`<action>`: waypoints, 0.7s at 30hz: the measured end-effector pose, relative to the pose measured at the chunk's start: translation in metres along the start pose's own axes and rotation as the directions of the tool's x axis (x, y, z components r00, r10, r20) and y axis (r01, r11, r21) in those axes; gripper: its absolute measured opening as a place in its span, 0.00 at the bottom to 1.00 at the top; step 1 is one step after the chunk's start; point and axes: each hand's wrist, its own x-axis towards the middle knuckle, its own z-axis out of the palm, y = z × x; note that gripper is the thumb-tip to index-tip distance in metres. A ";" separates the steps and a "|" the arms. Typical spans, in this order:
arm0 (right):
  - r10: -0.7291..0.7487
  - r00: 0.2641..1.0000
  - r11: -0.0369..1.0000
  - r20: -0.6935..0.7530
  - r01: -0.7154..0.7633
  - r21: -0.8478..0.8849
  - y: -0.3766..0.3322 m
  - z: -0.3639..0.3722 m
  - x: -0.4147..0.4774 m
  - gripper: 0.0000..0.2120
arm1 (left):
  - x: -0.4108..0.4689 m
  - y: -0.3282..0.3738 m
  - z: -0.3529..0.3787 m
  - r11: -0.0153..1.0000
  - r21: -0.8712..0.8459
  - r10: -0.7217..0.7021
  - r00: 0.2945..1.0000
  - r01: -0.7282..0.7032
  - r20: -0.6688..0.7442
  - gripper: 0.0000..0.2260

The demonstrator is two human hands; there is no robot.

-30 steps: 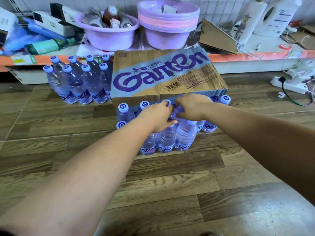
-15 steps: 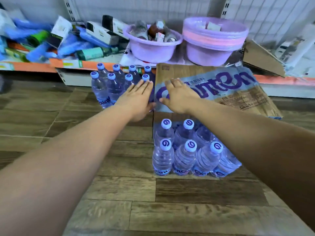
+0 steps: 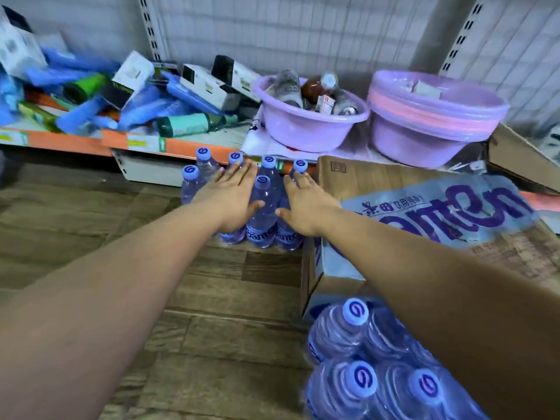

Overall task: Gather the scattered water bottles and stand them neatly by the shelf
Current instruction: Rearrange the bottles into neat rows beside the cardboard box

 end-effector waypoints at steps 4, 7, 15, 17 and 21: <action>0.082 0.995 0.997 0.061 -0.082 0.005 0.009 0.012 0.022 0.37 | 0.031 0.006 0.016 0.999 -0.048 0.022 1.000 -0.022 0.008 0.36; 0.048 0.999 0.994 0.022 -0.045 -0.099 0.008 0.021 0.022 0.39 | 0.048 0.011 0.023 0.984 -0.174 0.043 0.998 -0.034 0.051 0.37; -0.110 0.991 0.986 -0.077 0.099 -0.138 0.002 0.028 0.006 0.16 | 0.022 0.021 0.061 1.000 -0.011 0.025 0.973 -0.029 -0.229 0.23; -0.114 0.990 0.988 -0.087 0.104 -0.117 -0.001 0.029 -0.001 0.15 | 0.014 0.020 0.061 0.998 -0.028 0.043 0.968 -0.052 -0.247 0.18; -0.064 0.991 0.998 -0.118 0.063 -0.013 -0.010 0.029 -0.018 0.12 | -0.009 0.021 0.058 0.981 -0.166 0.060 0.974 -0.098 -0.219 0.11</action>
